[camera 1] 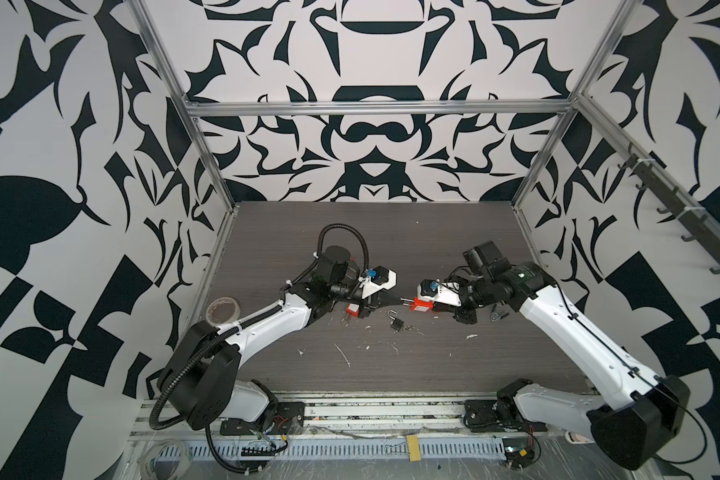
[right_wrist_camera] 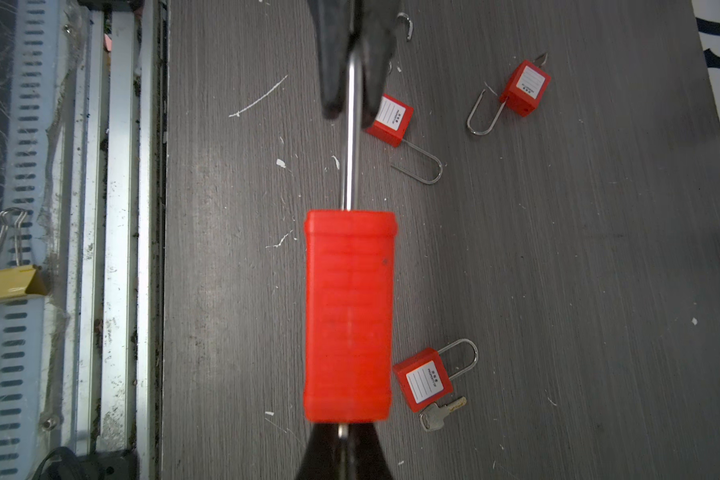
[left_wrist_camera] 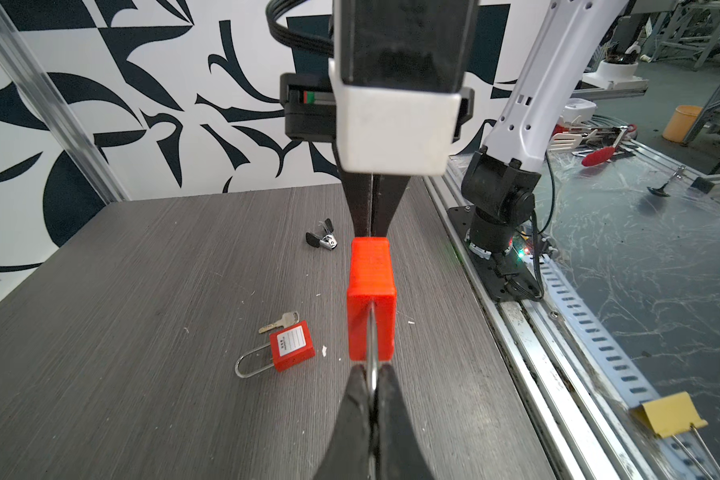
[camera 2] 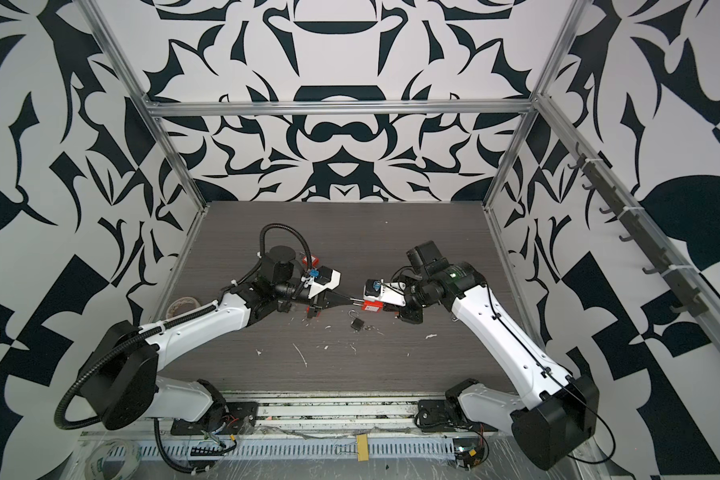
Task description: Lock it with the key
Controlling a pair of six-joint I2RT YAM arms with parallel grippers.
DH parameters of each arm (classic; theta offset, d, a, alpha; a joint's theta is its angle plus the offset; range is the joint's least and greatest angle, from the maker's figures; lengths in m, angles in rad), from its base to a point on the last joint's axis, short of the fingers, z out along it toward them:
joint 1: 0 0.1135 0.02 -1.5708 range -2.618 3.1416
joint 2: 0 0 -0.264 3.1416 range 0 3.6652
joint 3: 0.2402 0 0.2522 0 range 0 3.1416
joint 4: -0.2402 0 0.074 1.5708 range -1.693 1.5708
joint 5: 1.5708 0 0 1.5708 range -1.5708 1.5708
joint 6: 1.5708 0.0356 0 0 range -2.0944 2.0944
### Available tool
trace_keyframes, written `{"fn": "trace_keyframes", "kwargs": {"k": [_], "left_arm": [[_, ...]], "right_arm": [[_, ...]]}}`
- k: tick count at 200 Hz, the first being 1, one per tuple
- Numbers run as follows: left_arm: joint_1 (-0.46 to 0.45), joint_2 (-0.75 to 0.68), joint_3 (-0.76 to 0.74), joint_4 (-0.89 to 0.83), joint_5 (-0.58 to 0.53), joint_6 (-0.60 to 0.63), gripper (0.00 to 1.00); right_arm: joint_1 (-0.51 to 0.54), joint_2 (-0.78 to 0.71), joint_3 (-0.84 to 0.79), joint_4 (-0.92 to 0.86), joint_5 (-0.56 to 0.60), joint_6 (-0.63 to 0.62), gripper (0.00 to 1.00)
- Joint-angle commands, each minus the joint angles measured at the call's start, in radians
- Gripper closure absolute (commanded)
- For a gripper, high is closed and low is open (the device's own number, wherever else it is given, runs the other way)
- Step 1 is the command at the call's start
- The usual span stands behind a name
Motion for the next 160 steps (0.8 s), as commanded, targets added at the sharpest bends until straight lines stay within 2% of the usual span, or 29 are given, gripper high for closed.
{"fn": "trace_keyframes", "kwargs": {"k": [1, 34, 54, 99, 160], "left_arm": [[0.02, -0.039, 0.011, -0.034, 0.0, 0.034, 1.0], [0.03, -0.072, -0.015, -0.036, -0.026, 0.06, 1.0], [0.033, -0.102, -0.033, -0.051, -0.047, 0.093, 1.0], [0.033, -0.118, -0.027, -0.138, -0.051, 0.185, 1.0], [0.066, -0.094, 0.027, -0.269, -0.038, 0.199, 1.0]], "right_arm": [[0.002, -0.015, -0.012, -0.041, -0.024, -0.023, 1.0], [-0.015, -0.002, -0.017, -0.097, -0.084, -0.001, 1.0], [-0.015, 0.01, -0.021, -0.113, -0.069, -0.004, 1.0], [-0.014, -0.048, -0.072, -0.011, 0.014, -0.01, 1.0], [-0.017, -0.083, -0.141, 0.035, 0.075, 0.034, 1.0]]}}
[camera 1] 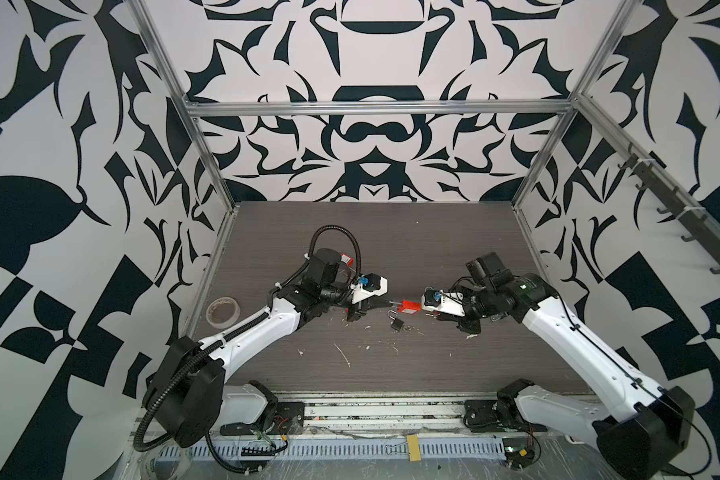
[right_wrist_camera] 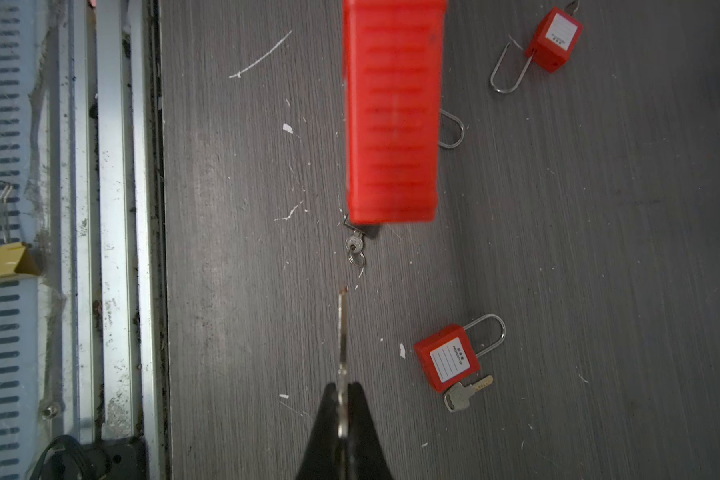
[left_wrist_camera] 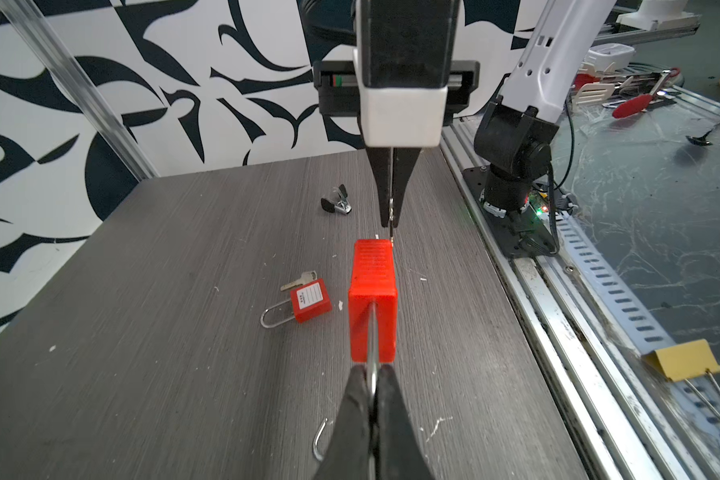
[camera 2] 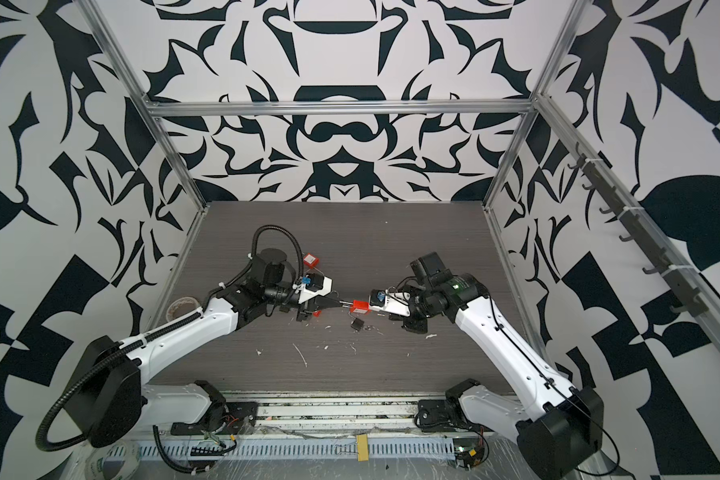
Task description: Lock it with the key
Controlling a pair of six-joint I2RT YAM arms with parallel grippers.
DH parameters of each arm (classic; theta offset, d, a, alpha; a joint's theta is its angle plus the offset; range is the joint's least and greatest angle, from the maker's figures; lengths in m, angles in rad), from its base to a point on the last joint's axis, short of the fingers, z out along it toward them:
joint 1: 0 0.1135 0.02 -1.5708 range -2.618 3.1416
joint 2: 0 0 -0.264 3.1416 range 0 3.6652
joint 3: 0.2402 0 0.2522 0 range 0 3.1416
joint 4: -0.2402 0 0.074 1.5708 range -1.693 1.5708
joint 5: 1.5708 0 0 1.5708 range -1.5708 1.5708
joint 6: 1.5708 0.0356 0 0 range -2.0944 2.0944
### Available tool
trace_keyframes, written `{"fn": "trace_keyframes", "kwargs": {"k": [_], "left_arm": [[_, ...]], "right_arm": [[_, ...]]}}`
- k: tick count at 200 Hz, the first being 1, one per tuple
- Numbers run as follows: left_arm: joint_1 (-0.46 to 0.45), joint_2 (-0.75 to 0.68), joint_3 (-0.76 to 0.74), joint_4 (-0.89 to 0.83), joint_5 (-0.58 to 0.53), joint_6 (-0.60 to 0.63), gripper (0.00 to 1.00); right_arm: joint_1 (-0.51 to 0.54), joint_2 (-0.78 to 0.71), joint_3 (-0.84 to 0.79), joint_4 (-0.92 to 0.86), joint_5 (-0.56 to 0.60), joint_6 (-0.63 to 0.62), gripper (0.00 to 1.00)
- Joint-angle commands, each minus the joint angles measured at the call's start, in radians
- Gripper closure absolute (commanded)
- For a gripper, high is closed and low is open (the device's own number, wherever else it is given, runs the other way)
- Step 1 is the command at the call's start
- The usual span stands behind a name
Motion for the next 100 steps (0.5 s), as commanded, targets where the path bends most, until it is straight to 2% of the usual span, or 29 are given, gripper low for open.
{"fn": "trace_keyframes", "kwargs": {"k": [1, 37, 60, 78, 100], "left_arm": [[0.02, -0.004, 0.059, -0.082, 0.016, 0.027, 1.0], [0.035, 0.055, 0.197, -0.323, 0.005, 0.056, 1.0], [0.036, 0.122, 0.277, -0.439, 0.013, 0.078, 1.0], [0.036, 0.193, 0.345, -0.52, 0.02, 0.089, 1.0], [0.035, 0.319, 0.482, -0.695, 0.021, 0.115, 1.0]], "right_arm": [[-0.006, -0.013, -0.022, 0.014, 0.036, 0.029, 1.0], [-0.055, -0.062, -0.106, 0.164, 0.144, 0.092, 1.0], [-0.116, -0.109, -0.135, 0.223, 0.139, 0.135, 1.0], [-0.146, -0.133, -0.152, 0.248, 0.159, 0.168, 1.0], [-0.158, -0.149, -0.159, 0.274, 0.194, 0.206, 1.0]]}}
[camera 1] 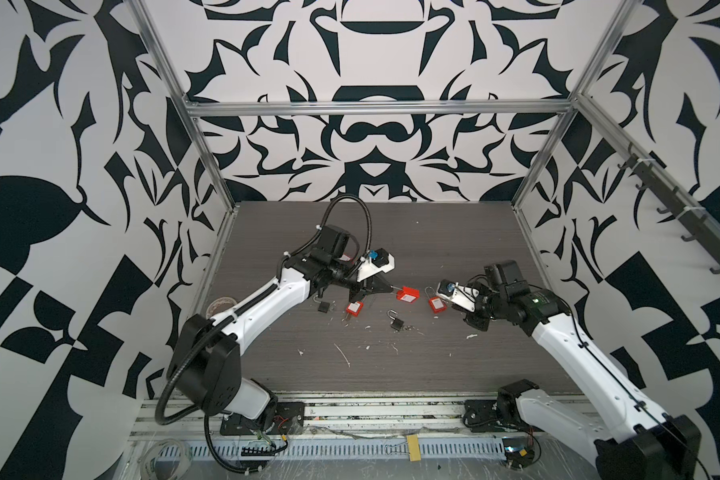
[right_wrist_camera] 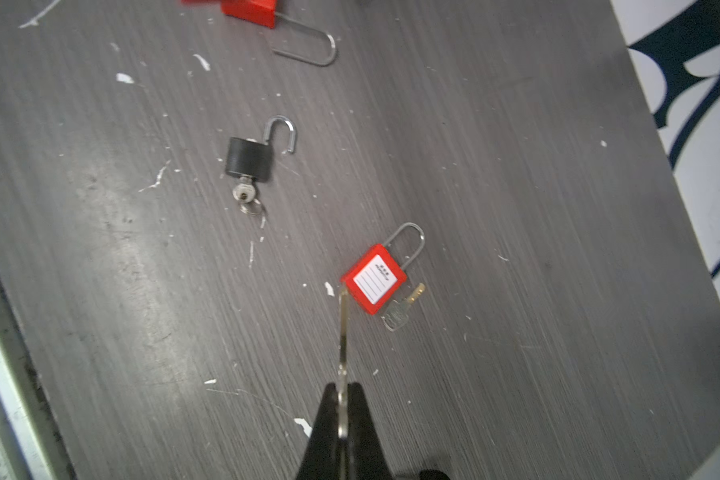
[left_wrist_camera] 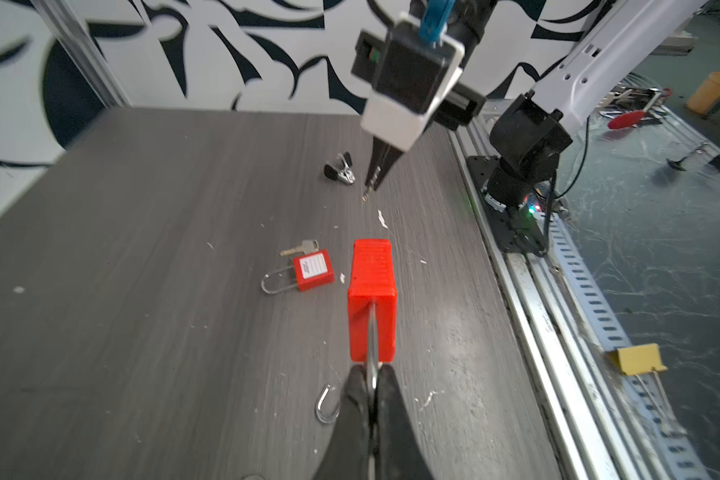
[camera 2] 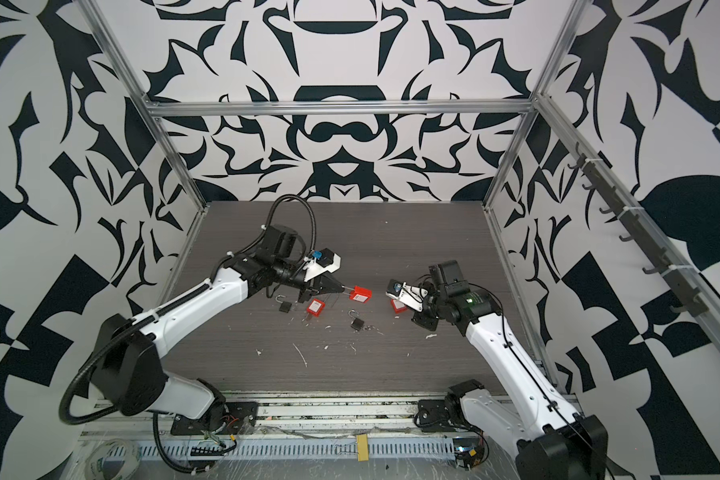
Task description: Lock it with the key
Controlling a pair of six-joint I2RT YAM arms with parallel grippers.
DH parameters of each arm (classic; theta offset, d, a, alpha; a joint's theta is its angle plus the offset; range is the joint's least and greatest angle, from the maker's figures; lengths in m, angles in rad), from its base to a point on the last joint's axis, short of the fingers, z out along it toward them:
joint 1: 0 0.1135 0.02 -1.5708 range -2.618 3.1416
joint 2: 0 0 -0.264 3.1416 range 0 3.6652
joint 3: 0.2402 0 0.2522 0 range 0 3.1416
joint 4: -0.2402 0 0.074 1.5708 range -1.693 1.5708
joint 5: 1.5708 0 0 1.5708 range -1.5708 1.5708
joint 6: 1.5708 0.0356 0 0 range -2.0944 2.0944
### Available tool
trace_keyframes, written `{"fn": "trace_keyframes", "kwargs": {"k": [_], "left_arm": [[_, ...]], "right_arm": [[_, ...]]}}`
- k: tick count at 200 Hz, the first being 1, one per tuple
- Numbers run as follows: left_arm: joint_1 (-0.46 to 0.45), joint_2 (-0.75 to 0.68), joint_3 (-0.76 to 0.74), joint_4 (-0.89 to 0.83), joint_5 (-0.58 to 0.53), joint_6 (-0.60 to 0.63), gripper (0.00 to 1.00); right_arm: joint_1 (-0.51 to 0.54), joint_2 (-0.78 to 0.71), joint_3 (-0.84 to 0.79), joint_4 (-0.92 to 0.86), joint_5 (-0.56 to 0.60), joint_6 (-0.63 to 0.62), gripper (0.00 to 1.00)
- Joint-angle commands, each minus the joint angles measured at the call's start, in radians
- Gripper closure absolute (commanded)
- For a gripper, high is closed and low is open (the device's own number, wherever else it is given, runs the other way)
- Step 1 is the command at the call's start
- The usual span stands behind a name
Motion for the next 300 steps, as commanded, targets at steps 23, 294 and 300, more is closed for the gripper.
{"fn": "trace_keyframes", "kwargs": {"k": [23, 294, 300], "left_arm": [[-0.004, 0.253, 0.274, -0.392, 0.002, 0.038, 1.0], [-0.102, 1.003, 1.075, -0.959, -0.201, 0.1, 0.96], [-0.104, 1.005, 1.078, -0.954, -0.209, 0.098, 0.96]], "right_arm": [[-0.01, -0.021, 0.004, 0.081, 0.062, 0.093, 1.0], [-0.011, -0.017, -0.032, 0.1, -0.039, 0.19, 1.0], [-0.01, -0.02, -0.034, 0.103, -0.044, 0.193, 1.0]]}}
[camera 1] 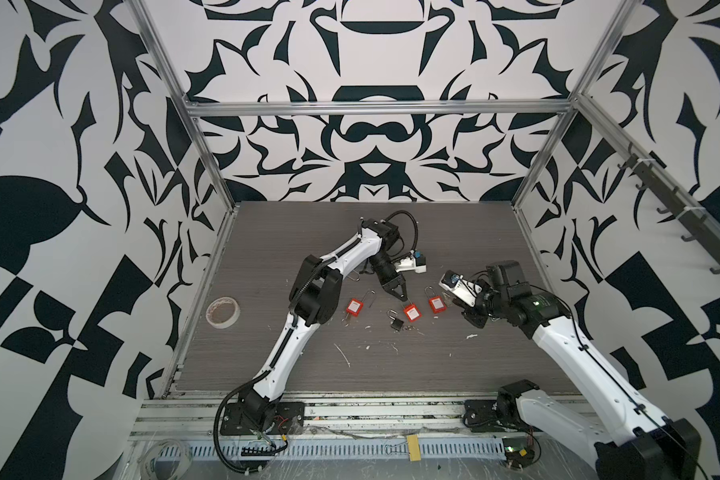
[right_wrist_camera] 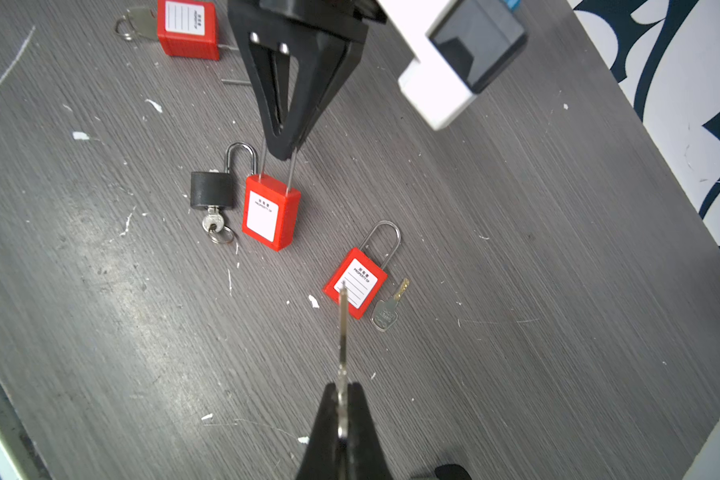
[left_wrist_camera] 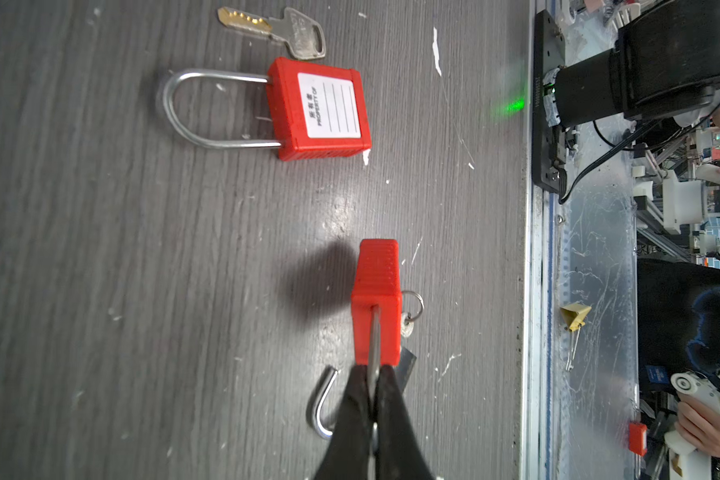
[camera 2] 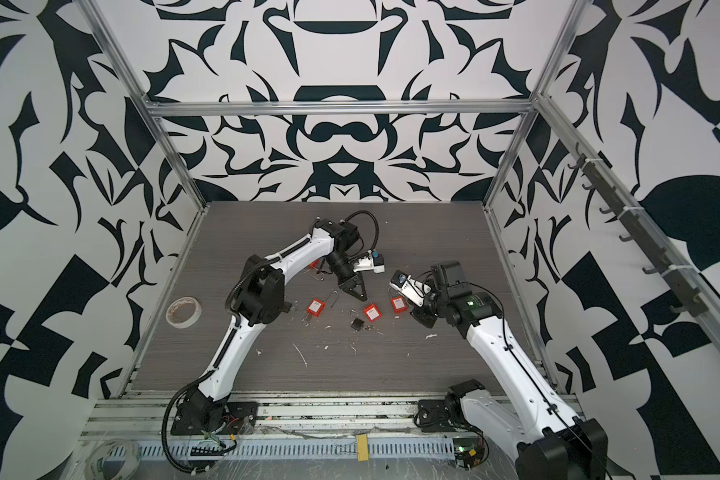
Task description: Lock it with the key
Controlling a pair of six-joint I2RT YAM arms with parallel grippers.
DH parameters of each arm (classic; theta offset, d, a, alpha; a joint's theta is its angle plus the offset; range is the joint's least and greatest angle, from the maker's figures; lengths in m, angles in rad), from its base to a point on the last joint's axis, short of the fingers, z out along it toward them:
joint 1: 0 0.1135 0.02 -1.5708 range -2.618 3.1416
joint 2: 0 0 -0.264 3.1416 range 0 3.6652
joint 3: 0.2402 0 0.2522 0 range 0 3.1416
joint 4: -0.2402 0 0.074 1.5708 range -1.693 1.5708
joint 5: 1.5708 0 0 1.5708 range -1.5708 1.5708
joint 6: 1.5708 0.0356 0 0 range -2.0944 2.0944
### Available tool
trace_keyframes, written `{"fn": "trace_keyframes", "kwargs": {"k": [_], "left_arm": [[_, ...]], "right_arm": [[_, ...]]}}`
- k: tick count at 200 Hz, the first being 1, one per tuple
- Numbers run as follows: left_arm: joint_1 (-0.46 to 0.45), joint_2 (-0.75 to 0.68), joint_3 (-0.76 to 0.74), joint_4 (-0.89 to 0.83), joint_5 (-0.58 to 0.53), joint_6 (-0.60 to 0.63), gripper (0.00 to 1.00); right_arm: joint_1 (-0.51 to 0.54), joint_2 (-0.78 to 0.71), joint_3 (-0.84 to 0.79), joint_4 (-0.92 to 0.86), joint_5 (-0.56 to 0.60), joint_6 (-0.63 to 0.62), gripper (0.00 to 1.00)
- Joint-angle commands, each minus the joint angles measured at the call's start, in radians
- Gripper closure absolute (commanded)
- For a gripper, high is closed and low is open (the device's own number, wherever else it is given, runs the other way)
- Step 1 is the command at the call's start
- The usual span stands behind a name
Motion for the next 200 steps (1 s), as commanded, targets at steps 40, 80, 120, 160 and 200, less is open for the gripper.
{"fn": "trace_keyframes", "kwargs": {"k": [40, 80, 120, 160, 200], "left_arm": [[-0.025, 0.039, 0.019, 0.04, -0.118, -0.015, 0.88], [-0.028, 0.025, 0.011, 0.133, -0.135, -0.04, 0.81], [-0.017, -0.027, -0.039, 0.263, -0.112, -0.08, 0.65], [0.083, -0.286, -0.355, 0.713, -0.054, -0.301, 0.59], [0.192, -0.588, -0.736, 1.029, -0.095, -0.428, 0.55]], "right_arm": [[-0.003, -0.008, -0.016, 0.044, -0.094, 0.068, 1.0], [-0.002, -0.011, -0.018, 0.07, -0.132, 0.146, 1.0], [0.001, -0.051, -0.021, 0.157, -0.174, 0.339, 1.0], [0.069, -0.024, 0.009, 0.141, -0.037, 0.493, 1.0], [0.132, 0.149, 0.056, 0.117, 0.139, 0.648, 1.0]]}}
